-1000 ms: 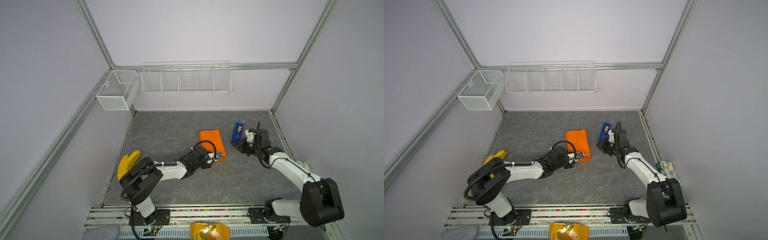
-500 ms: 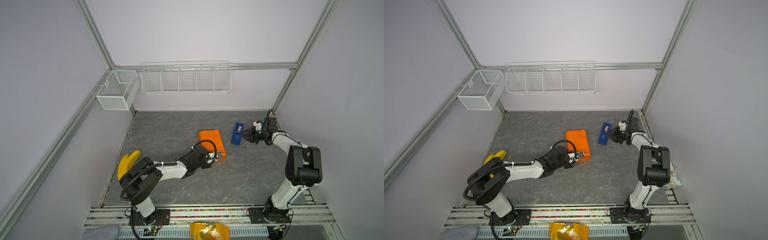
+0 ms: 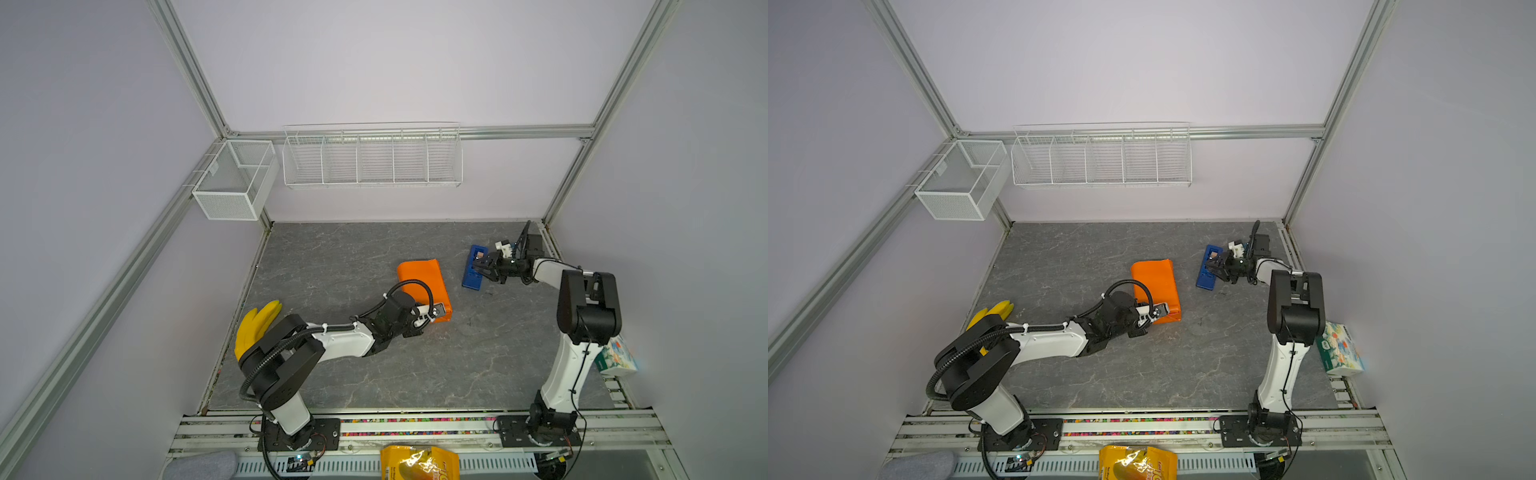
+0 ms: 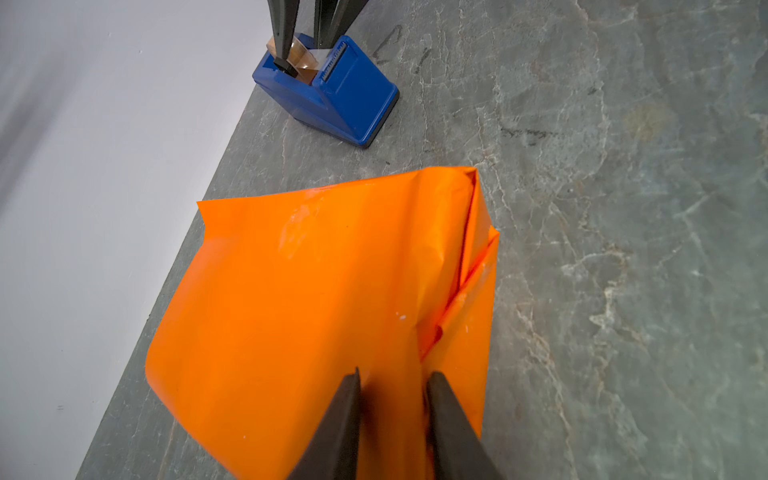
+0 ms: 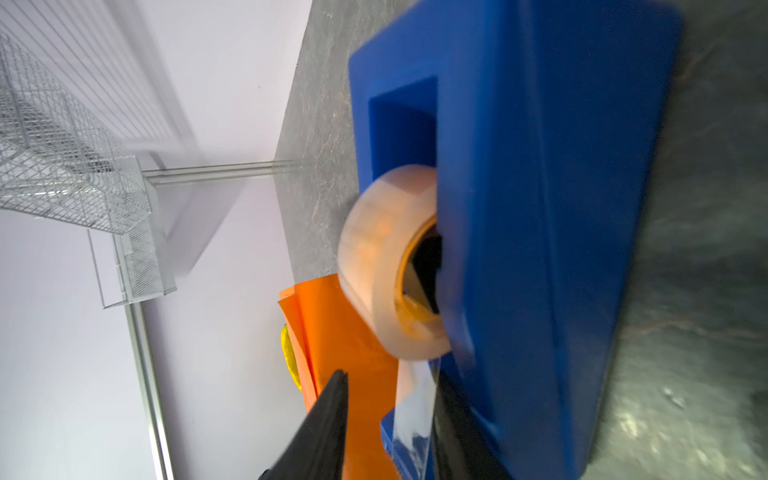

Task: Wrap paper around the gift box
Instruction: 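Pull a strip of clear tape from the blue dispenser with the right gripper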

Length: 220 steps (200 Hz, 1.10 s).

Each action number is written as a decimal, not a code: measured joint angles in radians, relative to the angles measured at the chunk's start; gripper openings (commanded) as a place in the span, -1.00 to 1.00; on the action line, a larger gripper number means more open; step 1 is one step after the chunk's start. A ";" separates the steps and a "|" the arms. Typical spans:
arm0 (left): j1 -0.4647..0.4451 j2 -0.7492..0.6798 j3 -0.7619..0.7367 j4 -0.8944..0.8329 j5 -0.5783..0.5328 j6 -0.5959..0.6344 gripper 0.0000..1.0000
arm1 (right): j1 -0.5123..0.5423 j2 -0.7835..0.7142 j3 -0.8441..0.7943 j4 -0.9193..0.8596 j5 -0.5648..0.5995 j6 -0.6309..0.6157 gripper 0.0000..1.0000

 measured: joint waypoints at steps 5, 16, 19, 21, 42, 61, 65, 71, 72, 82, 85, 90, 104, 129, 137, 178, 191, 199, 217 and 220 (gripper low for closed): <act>0.000 0.000 0.000 0.000 0.000 0.000 -0.44 | 0.000 0.005 0.000 0.011 -0.008 0.004 -0.38; 0.000 0.000 0.000 0.000 0.000 0.000 -0.44 | 0.000 0.016 0.000 0.034 -0.019 0.017 -0.46; 0.000 0.000 0.000 0.000 -0.001 0.000 -0.44 | 0.000 0.018 0.000 0.039 -0.020 0.023 -0.48; 0.000 0.000 0.000 0.000 -0.001 0.000 -0.44 | 0.000 0.020 0.000 0.043 -0.023 0.027 -0.49; 0.000 0.000 0.000 0.000 -0.001 0.000 -0.44 | -0.003 0.028 -0.010 0.076 -0.028 0.049 -0.62; 0.000 0.000 0.000 0.000 -0.001 0.000 -0.44 | -0.009 0.028 -0.025 0.093 -0.027 0.066 -0.78; 0.000 0.000 0.000 0.000 -0.001 0.000 -0.44 | -0.011 0.028 -0.029 0.097 -0.028 0.067 -0.81; 0.000 0.000 0.000 0.000 -0.001 0.000 -0.44 | -0.013 0.028 -0.031 0.099 -0.028 0.071 -0.86; 0.000 0.000 0.000 0.000 -0.001 0.000 -0.44 | -0.013 0.028 -0.032 0.100 -0.028 0.072 -0.86; 0.000 0.000 0.000 0.000 -0.001 0.000 -0.44 | -0.015 0.028 -0.035 0.100 -0.028 0.080 -0.86; 0.000 0.000 0.000 0.000 -0.001 0.000 -0.44 | -0.015 0.028 -0.036 0.101 -0.029 0.081 -0.86; 0.000 0.000 0.000 -0.001 -0.001 0.000 -0.44 | -0.015 0.027 -0.036 0.102 -0.028 0.085 -0.86; 0.000 0.000 0.001 -0.002 -0.001 0.000 -0.44 | -0.015 0.023 -0.040 0.107 -0.027 0.092 -0.86; 0.000 0.000 0.004 -0.008 -0.001 -0.001 -0.44 | -0.015 -0.007 -0.050 0.109 -0.024 0.108 -0.86; 0.000 0.000 0.004 -0.008 -0.001 -0.001 -0.44 | -0.013 -0.026 -0.058 0.108 -0.023 0.113 -0.86; 0.000 0.000 0.005 -0.009 -0.001 -0.007 -0.44 | -0.006 -0.102 -0.121 0.101 -0.010 0.123 -0.86; 0.000 0.000 0.006 -0.013 0.000 -0.008 -0.44 | -0.001 -0.127 -0.149 0.101 -0.006 0.125 -0.86; 0.000 0.000 0.009 -0.016 -0.001 -0.008 -0.44 | 0.002 -0.142 -0.166 0.102 -0.003 0.126 -0.86; 0.000 0.000 0.011 -0.022 0.000 -0.008 -0.44 | 0.011 -0.188 -0.202 0.100 -0.008 0.129 -0.86; 0.000 0.000 0.012 -0.023 0.000 -0.008 -0.44 | 0.013 -0.197 -0.208 0.101 -0.008 0.129 -0.87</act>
